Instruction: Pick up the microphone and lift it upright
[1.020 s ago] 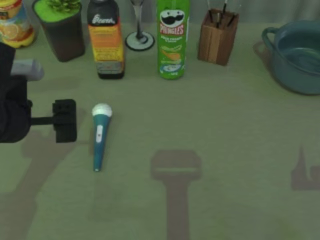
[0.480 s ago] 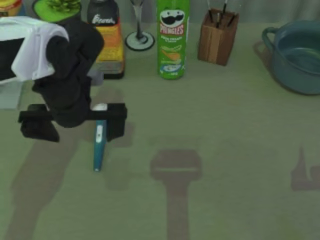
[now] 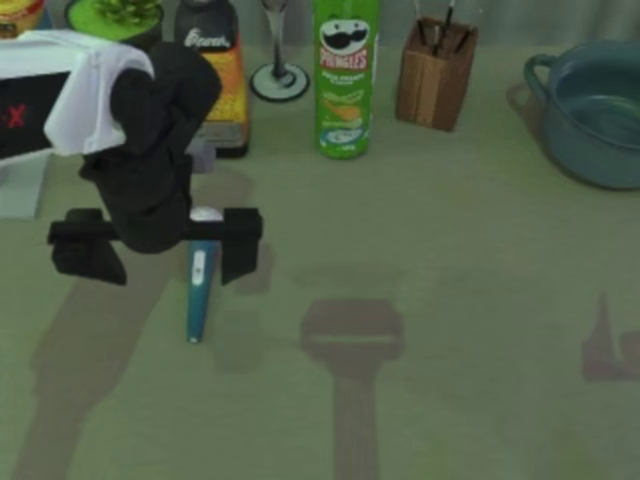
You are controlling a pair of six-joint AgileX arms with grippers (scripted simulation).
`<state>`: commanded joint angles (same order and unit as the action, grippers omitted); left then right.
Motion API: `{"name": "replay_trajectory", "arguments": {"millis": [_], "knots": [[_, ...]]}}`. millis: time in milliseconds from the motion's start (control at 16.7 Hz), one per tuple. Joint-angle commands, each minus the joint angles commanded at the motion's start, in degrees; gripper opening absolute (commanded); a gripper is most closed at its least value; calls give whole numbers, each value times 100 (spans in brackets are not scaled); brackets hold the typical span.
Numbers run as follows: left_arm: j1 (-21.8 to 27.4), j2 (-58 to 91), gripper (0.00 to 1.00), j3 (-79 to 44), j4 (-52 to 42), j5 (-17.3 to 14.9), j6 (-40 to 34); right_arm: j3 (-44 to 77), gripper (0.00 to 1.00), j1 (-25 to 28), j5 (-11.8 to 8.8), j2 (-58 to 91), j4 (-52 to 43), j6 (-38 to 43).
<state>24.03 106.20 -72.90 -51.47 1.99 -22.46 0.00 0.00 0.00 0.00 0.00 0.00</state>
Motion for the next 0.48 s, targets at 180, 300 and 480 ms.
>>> {"name": "replay_trajectory", "arguments": {"millis": [180, 300, 480], "knots": [[-1, 254, 100, 160, 392, -1, 25, 0, 100, 0, 0, 0, 0, 0], [-11, 549, 100, 337, 890, -4, 40, 0, 100, 0, 0, 0, 0, 0], [-30, 1006, 100, 622, 1661, -9, 64, 0, 100, 0, 0, 0, 0, 0]]}}
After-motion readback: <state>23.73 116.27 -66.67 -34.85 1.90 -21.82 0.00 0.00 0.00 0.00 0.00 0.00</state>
